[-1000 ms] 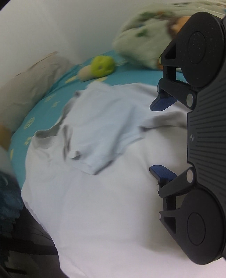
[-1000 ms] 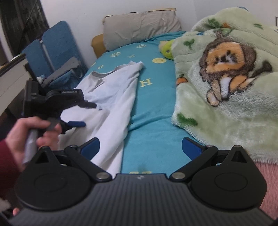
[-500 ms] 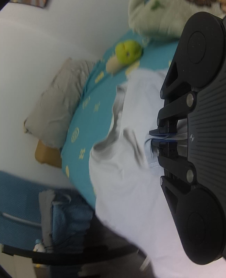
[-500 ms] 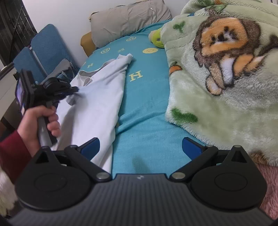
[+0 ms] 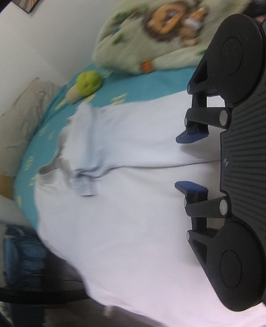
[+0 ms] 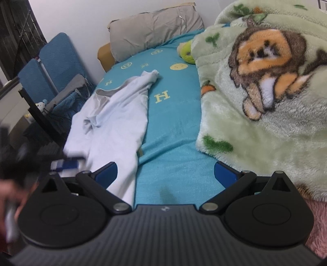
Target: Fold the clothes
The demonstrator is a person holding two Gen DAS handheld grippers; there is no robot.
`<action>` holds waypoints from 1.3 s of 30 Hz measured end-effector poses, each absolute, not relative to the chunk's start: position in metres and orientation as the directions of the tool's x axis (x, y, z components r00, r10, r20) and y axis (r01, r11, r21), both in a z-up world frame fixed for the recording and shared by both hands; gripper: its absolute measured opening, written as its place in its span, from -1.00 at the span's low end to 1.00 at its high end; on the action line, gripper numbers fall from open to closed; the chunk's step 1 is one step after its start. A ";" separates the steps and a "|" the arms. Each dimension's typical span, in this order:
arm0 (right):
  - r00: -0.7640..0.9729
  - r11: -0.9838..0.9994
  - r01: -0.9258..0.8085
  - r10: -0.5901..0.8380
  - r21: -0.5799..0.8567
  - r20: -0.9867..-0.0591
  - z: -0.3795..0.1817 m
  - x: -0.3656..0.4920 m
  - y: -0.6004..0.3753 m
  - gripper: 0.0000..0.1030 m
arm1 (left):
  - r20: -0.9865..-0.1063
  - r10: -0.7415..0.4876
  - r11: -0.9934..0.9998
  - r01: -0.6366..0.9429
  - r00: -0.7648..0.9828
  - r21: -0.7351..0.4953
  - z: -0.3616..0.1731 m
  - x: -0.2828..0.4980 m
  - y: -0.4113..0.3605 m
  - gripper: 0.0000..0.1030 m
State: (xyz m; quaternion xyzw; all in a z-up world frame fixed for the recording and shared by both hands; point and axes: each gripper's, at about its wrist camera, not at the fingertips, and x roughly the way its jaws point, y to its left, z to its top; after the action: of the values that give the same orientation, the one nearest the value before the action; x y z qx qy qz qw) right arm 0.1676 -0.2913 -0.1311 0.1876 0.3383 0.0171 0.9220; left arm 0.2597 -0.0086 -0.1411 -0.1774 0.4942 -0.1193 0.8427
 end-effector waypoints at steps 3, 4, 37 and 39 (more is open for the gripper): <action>0.784 0.930 0.066 0.176 0.362 -0.595 -0.122 0.161 -0.288 0.99 | -0.815 -0.405 0.899 0.017 0.415 -0.438 -0.141 0.207 -0.009 -0.10; 0.789 0.930 0.054 0.184 0.363 -0.587 -0.119 0.158 -0.286 0.99 | -0.822 -0.407 0.898 0.012 0.398 -0.439 -0.142 0.192 -0.009 -0.10; 0.869 0.976 -0.060 0.153 0.208 -0.471 -0.030 0.107 -0.269 0.99 | -0.541 -0.275 0.952 0.304 0.795 -0.037 0.015 0.119 -0.056 0.99; 0.855 0.984 -0.110 0.165 0.139 -0.492 -0.012 0.124 -0.257 0.99 | -0.550 -0.277 0.956 0.286 0.788 -0.071 0.002 0.129 -0.048 0.99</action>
State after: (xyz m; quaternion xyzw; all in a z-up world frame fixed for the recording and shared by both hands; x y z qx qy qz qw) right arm 0.1242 -0.2566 -0.0124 0.0528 0.2599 0.0715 0.9615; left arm 0.1291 -0.0480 0.0022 0.0083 0.2894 -0.1489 0.9455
